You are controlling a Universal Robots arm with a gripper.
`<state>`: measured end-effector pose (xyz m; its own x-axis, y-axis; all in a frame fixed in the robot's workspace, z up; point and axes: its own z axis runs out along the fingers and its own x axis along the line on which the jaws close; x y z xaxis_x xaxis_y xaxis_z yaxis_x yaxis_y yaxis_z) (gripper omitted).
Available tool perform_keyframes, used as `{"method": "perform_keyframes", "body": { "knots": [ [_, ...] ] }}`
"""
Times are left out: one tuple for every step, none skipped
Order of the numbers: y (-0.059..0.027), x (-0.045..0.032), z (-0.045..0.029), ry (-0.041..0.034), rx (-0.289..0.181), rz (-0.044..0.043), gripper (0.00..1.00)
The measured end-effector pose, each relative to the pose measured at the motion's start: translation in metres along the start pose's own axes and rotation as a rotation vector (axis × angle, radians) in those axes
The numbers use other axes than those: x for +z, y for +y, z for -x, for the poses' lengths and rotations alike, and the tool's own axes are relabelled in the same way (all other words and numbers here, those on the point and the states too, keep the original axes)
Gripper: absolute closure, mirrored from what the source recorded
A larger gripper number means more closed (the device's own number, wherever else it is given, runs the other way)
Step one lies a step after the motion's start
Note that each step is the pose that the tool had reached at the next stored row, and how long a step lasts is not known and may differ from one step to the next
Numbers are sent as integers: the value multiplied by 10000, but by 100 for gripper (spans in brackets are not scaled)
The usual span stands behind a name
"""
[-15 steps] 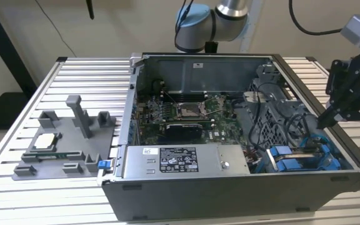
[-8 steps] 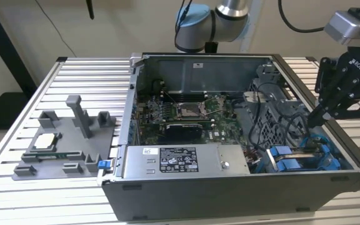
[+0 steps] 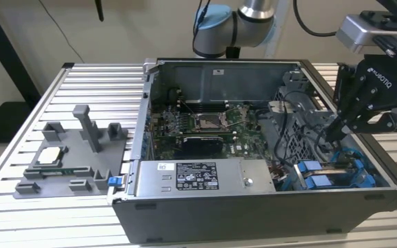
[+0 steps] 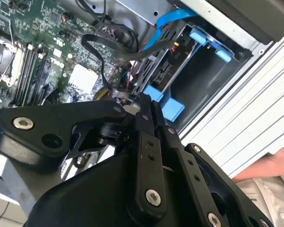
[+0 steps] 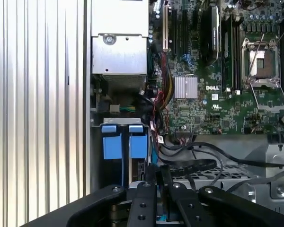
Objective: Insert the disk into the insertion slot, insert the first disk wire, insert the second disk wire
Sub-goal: 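Insert the second disk wire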
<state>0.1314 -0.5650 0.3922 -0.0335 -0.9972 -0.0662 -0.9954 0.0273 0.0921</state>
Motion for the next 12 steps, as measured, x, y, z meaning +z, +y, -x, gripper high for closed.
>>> {"method": "perform_keyframes", "body": {
  "knots": [
    [27,7,-7,-2,-9,-13,100],
    [52,12,-15,1,-17,-28,100],
    [76,16,-25,3,-24,-58,100],
    [96,23,-36,2,-31,-97,100],
    [115,30,-47,1,-40,-144,100],
    [132,37,-58,-1,-48,-190,100],
    [147,45,-68,-2,-55,-236,100],
    [160,53,-78,-3,-61,-288,100],
    [171,59,-88,-4,-68,-345,100],
    [179,64,-98,-4,-79,-419,100],
    [186,69,-105,-8,-93,-513,100],
    [189,71,-110,-10,-108,-616,100]
  ]
}}
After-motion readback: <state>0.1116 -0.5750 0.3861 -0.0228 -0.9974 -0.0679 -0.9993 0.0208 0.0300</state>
